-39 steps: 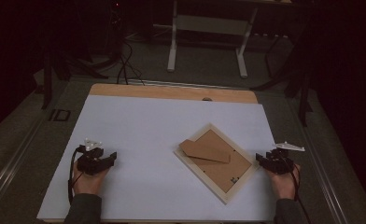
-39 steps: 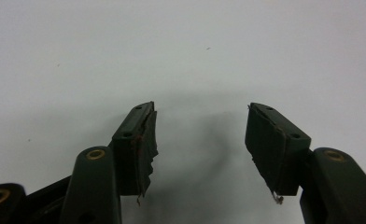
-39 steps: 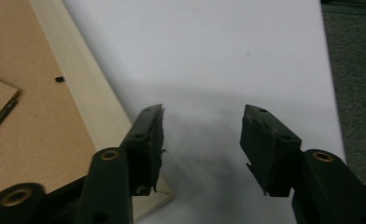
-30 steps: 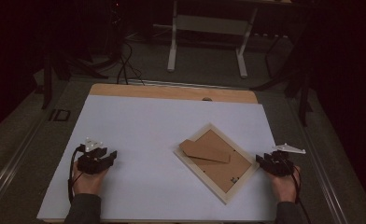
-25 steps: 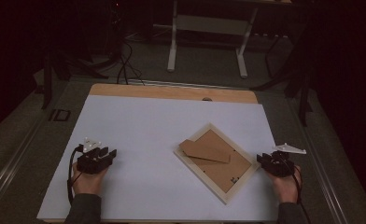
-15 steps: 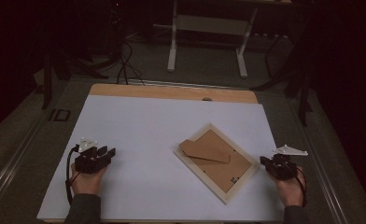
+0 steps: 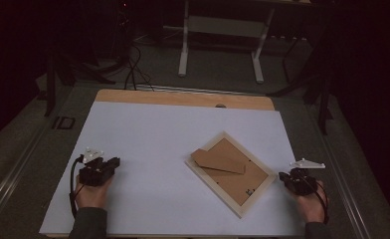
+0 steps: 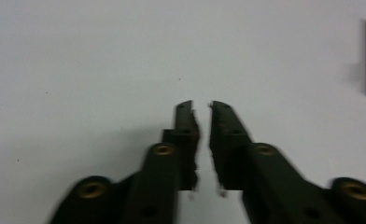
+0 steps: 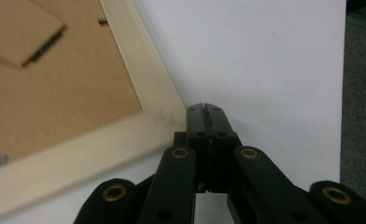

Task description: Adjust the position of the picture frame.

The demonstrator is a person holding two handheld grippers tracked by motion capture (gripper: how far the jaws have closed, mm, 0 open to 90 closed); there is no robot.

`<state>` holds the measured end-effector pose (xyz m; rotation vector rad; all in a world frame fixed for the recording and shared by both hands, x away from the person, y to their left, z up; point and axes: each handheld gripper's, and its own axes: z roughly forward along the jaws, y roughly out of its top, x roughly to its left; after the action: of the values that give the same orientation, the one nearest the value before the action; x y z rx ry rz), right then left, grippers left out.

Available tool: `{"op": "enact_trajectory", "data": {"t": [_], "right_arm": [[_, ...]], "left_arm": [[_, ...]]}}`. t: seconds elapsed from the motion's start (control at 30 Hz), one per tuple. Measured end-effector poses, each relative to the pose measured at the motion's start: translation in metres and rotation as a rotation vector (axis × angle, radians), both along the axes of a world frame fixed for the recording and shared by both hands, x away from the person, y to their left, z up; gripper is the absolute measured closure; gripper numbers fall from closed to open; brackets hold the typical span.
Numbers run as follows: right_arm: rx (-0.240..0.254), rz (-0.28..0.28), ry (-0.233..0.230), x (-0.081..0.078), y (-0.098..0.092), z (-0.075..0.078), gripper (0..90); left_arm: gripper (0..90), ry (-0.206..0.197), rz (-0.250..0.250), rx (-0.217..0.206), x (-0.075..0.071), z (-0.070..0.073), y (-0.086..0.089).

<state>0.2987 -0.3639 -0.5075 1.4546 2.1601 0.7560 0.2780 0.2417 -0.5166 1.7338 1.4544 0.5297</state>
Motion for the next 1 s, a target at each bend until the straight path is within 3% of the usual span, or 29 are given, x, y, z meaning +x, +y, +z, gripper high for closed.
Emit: {"op": "enact_trajectory", "data": {"t": [0.33,0.63,1.0], "right_arm": [[-0.013,0.01,0.016,-0.002,-0.004,-0.005,89.9],[0.013,-0.008,0.028,0.006,-0.005,-0.013,89.9],[0.022,-0.022,0.039,0.01,-0.003,-0.012,89.9]], "left_arm": [[90.0,-0.004,-0.084,0.039,0.001,0.005,-0.017],[90.0,0.004,-0.168,0.001,0.001,0.005,-0.037],[90.0,0.013,-0.224,0.038,0.005,0.002,-0.072]]}}
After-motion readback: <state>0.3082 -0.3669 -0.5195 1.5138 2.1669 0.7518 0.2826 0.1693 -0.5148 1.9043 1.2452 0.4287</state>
